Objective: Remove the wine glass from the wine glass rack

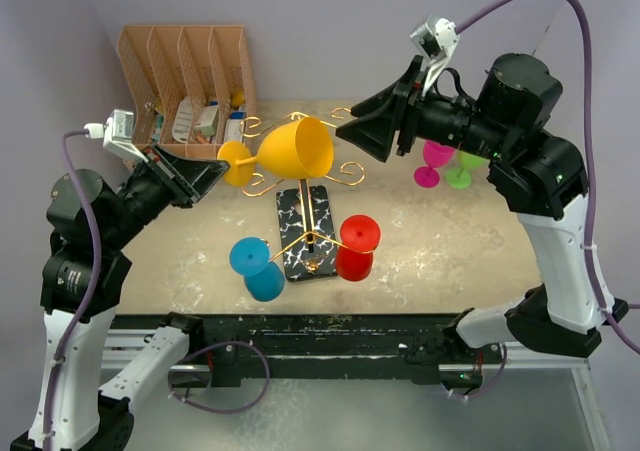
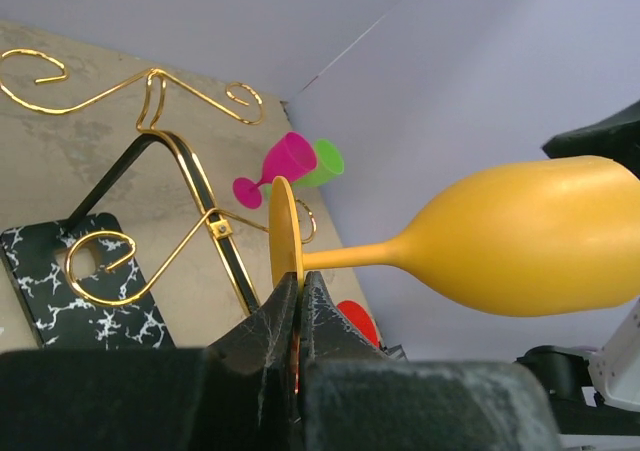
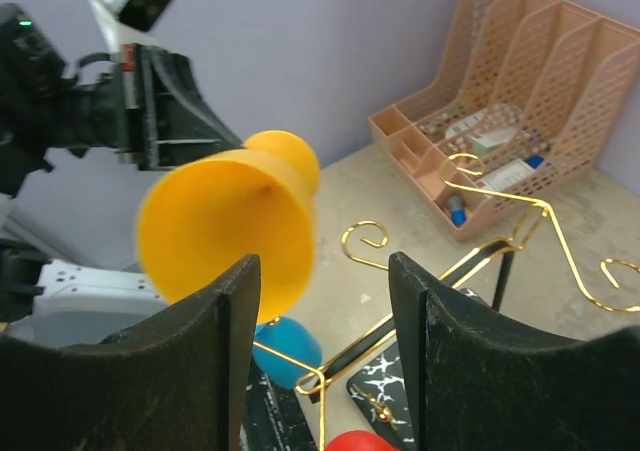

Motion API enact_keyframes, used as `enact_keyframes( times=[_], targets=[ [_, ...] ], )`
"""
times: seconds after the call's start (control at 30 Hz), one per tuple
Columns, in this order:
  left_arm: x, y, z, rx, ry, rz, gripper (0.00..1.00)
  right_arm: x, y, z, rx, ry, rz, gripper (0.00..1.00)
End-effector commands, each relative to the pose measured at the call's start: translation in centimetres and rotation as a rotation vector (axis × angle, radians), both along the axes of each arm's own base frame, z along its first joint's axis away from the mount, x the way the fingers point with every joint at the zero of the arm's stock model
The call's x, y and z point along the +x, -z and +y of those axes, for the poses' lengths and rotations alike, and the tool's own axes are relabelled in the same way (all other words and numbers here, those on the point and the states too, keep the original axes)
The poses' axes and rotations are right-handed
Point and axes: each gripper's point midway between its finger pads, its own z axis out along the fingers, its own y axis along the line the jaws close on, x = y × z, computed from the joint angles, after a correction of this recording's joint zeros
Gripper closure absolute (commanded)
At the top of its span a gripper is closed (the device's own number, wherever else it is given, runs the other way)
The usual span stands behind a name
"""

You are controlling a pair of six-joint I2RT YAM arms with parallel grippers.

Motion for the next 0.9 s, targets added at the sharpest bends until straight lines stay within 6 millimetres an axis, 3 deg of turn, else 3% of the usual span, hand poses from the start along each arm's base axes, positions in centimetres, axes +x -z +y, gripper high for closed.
enact_keyframes(
  times=[0.0,0.43,0.87],
  targets=[
    [0.7,-0.1,0.4,0.049,-0.022,-0.015,1.00,-2.7,-2.7,0.3,0.079,-0.111,-0.043,0.44],
    [0.4,-1.1,0.1,0.035,-0.005,-0.041,1.00,0.3,0.4,1.9,0.008,-0.076,0.017,0.49],
    [1.1,-1.2,-0.3,0.019,0.010,-0.034,1.00,0.6,2.5,3.6,-0.028,-0.138,0.066,0.50]
  ],
)
